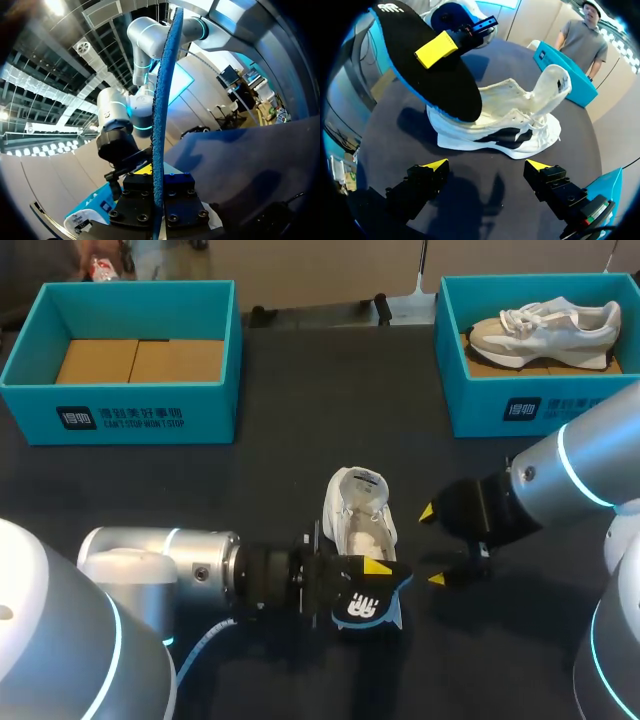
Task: Take the shoe out of the shoebox, open the shoe tongue, remove and reinsert the insole, then place the shoe into the shoebox
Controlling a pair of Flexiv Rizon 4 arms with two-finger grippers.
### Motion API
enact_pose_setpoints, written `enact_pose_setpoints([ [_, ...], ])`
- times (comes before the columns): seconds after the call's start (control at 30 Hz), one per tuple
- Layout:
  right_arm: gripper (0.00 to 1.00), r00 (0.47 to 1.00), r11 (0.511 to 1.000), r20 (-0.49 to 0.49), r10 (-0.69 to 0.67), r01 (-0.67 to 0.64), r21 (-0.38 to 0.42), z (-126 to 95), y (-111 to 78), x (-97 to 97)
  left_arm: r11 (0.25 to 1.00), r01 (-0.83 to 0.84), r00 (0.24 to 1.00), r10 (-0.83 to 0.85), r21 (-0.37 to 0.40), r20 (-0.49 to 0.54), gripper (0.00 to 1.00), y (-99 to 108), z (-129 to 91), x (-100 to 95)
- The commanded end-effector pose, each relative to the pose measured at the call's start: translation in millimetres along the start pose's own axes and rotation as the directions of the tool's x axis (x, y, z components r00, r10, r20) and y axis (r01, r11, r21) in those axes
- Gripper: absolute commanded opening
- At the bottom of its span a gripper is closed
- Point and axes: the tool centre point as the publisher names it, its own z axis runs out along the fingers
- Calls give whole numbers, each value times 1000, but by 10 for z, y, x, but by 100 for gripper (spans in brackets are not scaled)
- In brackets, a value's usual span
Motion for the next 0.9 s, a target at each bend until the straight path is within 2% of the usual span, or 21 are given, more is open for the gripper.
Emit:
enact_pose_setpoints([
  [0.03,100,1000,1000,3,-1,1,22,71,80,32,1000,-2,1000,2,-11,-1,0,2,7,-6],
  [0.33,100,1000,1000,-9,-12,12,21,99,140,30,1000,-2,1000,2,-25,-8,0,81,7,-2],
  [0.9,100,1000,1000,-9,-12,12,21,99,140,30,999,-5,1000,4,-52,-23,0,397,-33,7],
])
